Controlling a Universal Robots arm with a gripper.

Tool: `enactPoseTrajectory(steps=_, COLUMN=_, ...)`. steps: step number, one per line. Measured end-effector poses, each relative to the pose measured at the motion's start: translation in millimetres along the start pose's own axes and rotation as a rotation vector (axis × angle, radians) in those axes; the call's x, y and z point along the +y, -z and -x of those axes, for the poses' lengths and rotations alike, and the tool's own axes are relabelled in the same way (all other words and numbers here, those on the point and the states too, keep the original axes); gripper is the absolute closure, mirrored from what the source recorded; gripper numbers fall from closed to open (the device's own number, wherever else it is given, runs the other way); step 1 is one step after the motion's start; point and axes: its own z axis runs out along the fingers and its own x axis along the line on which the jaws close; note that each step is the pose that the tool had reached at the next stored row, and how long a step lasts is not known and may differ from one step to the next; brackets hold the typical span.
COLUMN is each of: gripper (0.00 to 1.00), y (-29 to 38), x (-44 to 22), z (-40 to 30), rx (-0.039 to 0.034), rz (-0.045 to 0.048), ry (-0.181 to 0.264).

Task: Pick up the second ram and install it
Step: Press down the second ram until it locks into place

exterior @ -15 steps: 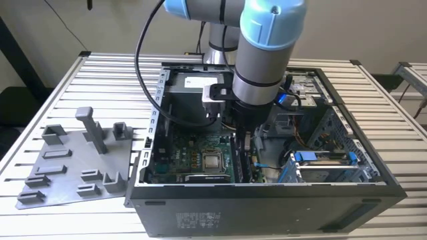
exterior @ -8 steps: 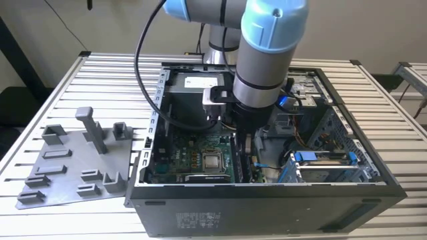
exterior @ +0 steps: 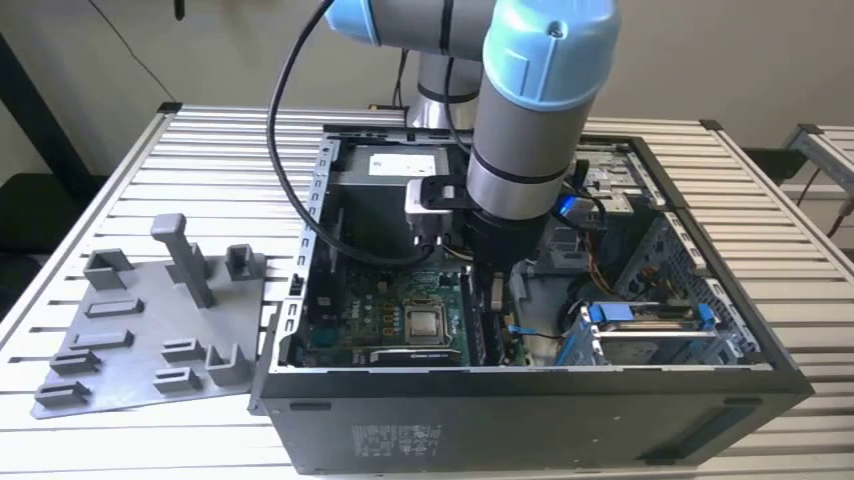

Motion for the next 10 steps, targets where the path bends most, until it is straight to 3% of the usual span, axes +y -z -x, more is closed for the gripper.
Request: enactPoseTrajectory(steps=10, gripper=0.89, y=-14.4, x=0.4, z=-1.4, rx=0.0021, rz=0.0004, ry=0.0)
